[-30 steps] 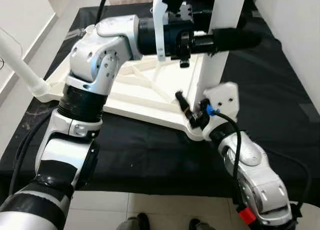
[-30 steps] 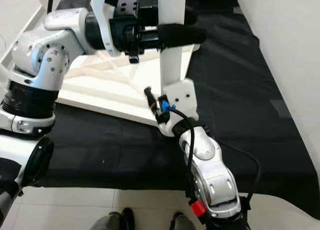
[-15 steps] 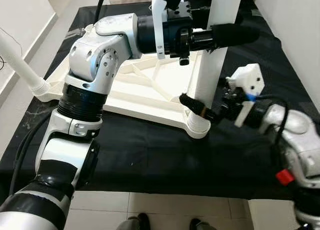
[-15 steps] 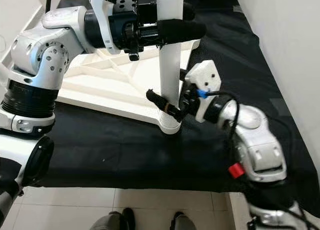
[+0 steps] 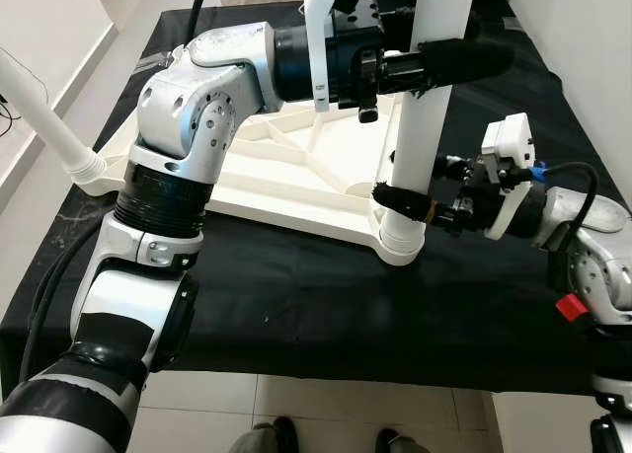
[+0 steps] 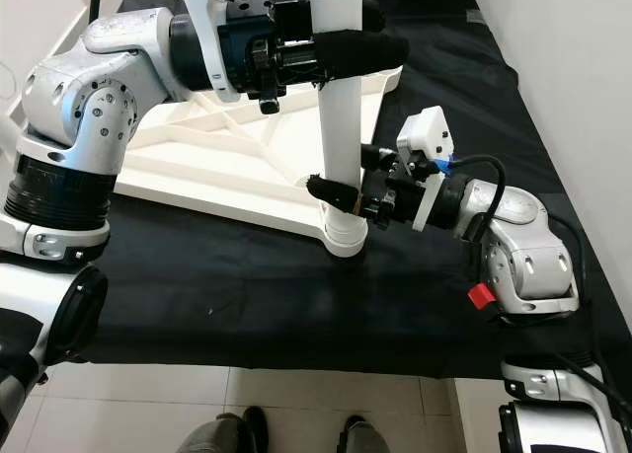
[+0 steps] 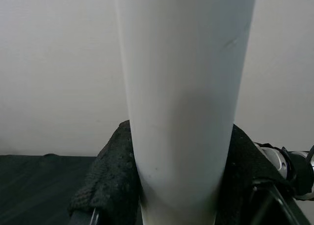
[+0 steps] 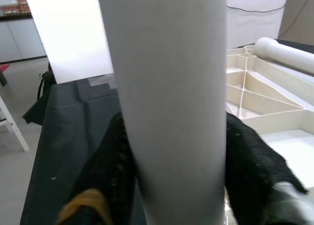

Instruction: Building children table

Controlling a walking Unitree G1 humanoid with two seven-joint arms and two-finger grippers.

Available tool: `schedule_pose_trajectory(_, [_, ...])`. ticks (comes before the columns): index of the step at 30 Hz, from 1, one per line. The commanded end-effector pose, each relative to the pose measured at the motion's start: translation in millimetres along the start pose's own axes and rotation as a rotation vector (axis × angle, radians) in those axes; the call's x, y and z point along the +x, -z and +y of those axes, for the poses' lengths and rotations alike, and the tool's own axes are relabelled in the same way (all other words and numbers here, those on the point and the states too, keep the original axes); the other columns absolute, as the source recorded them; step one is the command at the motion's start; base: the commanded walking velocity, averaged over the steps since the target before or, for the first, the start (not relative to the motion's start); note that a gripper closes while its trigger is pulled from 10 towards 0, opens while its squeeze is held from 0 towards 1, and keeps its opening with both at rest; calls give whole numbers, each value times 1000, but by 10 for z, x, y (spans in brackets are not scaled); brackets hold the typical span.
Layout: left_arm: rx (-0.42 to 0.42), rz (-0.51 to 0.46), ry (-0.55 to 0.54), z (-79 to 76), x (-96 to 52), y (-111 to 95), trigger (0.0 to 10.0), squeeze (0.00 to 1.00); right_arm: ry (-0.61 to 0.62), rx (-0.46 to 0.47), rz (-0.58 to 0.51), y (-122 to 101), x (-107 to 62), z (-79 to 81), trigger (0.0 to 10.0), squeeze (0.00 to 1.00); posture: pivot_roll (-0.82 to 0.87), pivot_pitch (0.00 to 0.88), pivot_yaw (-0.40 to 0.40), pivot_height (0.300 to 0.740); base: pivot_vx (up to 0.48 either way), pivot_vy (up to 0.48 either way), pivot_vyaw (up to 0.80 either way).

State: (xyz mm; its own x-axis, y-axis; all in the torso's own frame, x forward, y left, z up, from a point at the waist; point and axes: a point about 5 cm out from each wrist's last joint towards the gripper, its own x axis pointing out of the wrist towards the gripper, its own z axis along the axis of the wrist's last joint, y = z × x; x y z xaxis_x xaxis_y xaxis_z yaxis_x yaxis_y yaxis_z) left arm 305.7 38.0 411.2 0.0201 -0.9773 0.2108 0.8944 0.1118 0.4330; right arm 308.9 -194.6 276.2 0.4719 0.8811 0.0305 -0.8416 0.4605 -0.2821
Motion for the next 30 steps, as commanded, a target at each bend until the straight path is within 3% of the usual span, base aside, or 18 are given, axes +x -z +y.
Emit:
schedule_pose_trajectory(1, [9,31,-1,4,-14,15,0,0,0,6,-4,1,-62,-28,0,0,28,264,88,740,0,0,0])
schedule_pose_trajectory(12, [7,30,-2,3,-25,23,0,0,44,7,-12,47,-65,-64,0,0,24,263,87,740,0,0,0])
schedule_pose_trajectory(22, [1,31,-22,15,-52,60,0,0,109,34,-35,149,-80,2,0,0,20,259,94,740,0,0,0])
schedule_pose_trajectory(23, [-10,27,-38,31,-55,67,10000,1000,119,39,-41,153,-84,5,0,0,18,257,95,740,0,0,0])
schedule_pose_trajectory(30, [-19,-19,-87,136,-99,-9,10000,1000,189,63,-66,181,-118,4,0,0,14,249,91,740,0,0,0])
